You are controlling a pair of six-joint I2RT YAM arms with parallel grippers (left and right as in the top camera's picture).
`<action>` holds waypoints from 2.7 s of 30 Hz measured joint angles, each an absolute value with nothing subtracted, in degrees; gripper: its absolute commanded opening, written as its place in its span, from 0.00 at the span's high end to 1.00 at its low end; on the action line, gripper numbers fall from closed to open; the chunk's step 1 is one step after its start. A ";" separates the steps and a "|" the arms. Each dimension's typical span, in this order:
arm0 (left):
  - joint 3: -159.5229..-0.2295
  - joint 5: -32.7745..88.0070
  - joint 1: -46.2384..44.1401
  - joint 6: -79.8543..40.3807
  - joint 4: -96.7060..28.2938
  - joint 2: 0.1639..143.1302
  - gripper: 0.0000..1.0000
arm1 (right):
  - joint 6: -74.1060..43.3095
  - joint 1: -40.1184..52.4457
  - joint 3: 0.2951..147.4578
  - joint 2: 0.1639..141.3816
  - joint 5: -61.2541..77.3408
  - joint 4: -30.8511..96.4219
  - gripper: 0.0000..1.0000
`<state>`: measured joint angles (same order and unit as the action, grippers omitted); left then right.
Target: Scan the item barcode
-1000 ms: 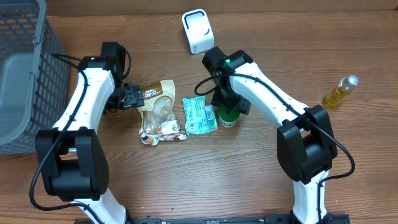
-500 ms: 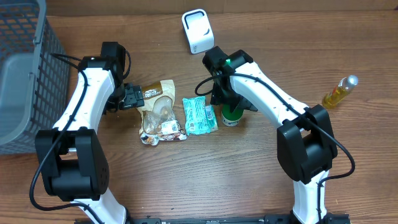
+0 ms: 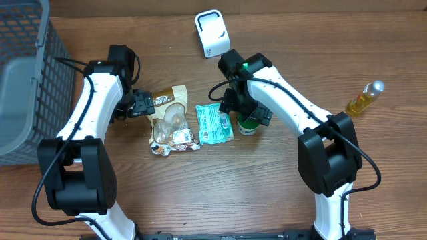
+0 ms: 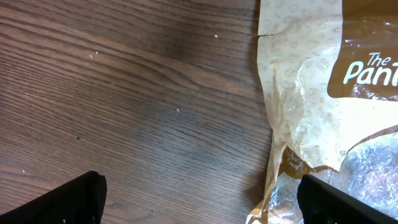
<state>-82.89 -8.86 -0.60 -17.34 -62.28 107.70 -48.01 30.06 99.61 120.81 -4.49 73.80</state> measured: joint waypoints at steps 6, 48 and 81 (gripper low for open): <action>-82.89 -8.86 -0.60 -17.34 -62.28 107.70 0.01 | -48.58 30.09 98.50 120.81 -3.60 74.43 0.00; -82.89 -8.86 -0.60 -17.34 -62.28 107.70 0.00 | -49.28 30.02 98.13 120.81 -3.64 72.84 0.36; -82.89 -8.86 -0.60 -17.34 -62.28 107.70 0.00 | -6.37 30.02 98.13 120.81 -8.93 68.86 0.00</action>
<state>-82.89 -8.86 -0.60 -17.34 -62.28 107.70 -6.37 30.02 98.13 120.81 -8.93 68.86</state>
